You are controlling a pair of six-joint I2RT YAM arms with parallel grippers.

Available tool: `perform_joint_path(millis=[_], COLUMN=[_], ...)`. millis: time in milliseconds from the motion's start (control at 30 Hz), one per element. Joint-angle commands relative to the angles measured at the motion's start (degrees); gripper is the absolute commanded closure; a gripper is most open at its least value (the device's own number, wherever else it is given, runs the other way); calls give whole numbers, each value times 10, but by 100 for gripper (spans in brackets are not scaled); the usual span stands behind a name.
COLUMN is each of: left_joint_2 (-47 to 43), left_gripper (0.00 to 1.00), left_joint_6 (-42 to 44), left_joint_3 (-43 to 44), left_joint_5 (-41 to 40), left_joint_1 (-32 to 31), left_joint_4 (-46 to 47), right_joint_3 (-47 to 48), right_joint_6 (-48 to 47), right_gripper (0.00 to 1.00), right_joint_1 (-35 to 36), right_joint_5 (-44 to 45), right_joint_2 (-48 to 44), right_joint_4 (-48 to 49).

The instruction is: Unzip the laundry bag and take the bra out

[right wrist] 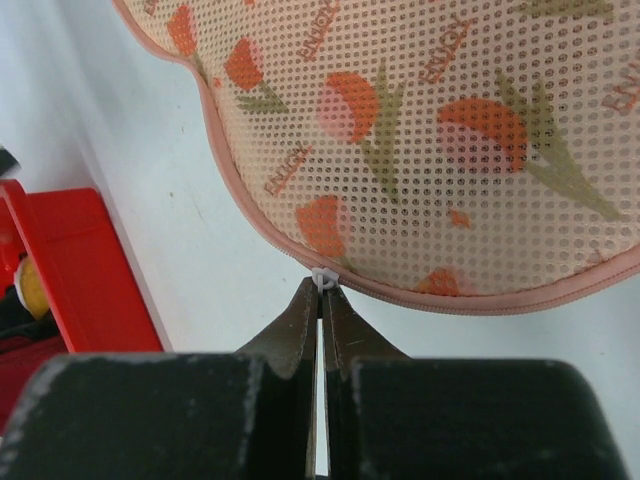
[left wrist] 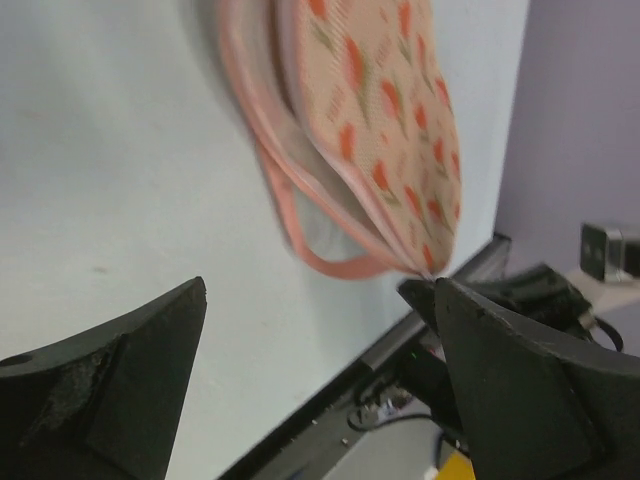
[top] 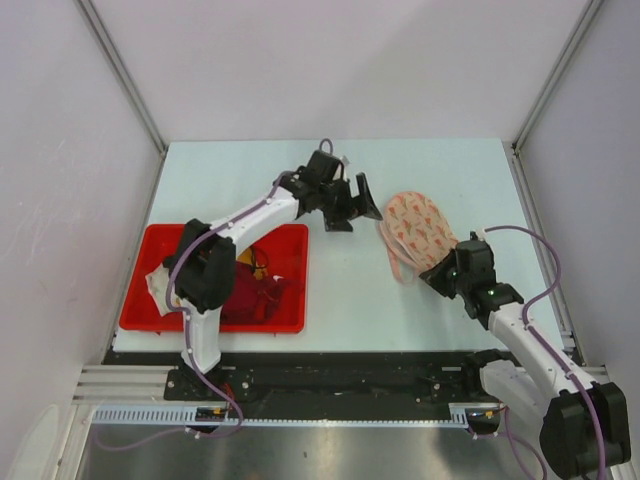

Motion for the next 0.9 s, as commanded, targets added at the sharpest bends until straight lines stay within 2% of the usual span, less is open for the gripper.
perform_joint_path(millis=[0,133,267,633,733,867], left_joint_2=[-29,7,46,91,111,134], left_gripper=[0,0,0,0,6,7], left_joint_6=[-98,-172,-194,-235,-241,-235], left_joint_3=[-69,-88,-51,-27,-4,27], left_joint_5=[52,78,76,32,19,18], left_joint_1=[-77,-118,-128,-139,-140,-143], left_joint_4=[118,209,203,211,214,187], right_joint_3=[1,1,1,1,1,1], right_joint_6=[23,25,23,24,22,22], right_gripper=[100,100,100,100,100,100], right_joint_1=[5,10,11,13,15,14], right_joint_5=[15,10,10,10,13,11], right_joint_2=[13,14,6,1,1,-2], right_joint_4=[43,47,39,40,37,33])
